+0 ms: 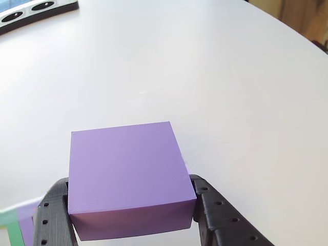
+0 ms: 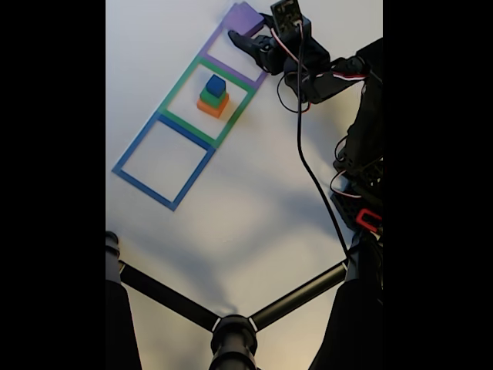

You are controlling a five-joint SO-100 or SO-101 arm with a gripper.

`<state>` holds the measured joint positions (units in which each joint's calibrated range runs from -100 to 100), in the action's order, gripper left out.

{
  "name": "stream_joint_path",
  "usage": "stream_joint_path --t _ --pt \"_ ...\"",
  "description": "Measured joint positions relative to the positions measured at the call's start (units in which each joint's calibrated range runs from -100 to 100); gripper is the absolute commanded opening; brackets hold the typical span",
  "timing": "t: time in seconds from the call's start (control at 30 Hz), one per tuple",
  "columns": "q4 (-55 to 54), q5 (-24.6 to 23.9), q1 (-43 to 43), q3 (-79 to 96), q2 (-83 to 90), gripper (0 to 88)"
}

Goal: Tower of hanoi

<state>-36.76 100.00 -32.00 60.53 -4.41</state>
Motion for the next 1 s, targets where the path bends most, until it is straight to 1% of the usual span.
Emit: stream_joint_path --t 0.17,0.3,0.43,0.5,0.57,0.63,0.7,1.0 --pt "25.68 0.0 0.1 -9.03 13.79 11.5" --pt "51.91 0.0 0.7 -23.9 21.1 11.2" --pt "79.27 0.0 3.2 -42.73 23.79 11.4" --pt "91.47 -1.51 4.59 -52.62 23.96 11.4" --pt "101.04 -3.58 6.19 -60.28 24.88 11.7" --pt "107.89 -5.66 8.29 -64.32 26.82 11.7" --pt "110.77 -6.6 10.58 -65.69 28.67 11.7" --pt "116.99 -6.22 20.57 -66.38 33.88 11.3"
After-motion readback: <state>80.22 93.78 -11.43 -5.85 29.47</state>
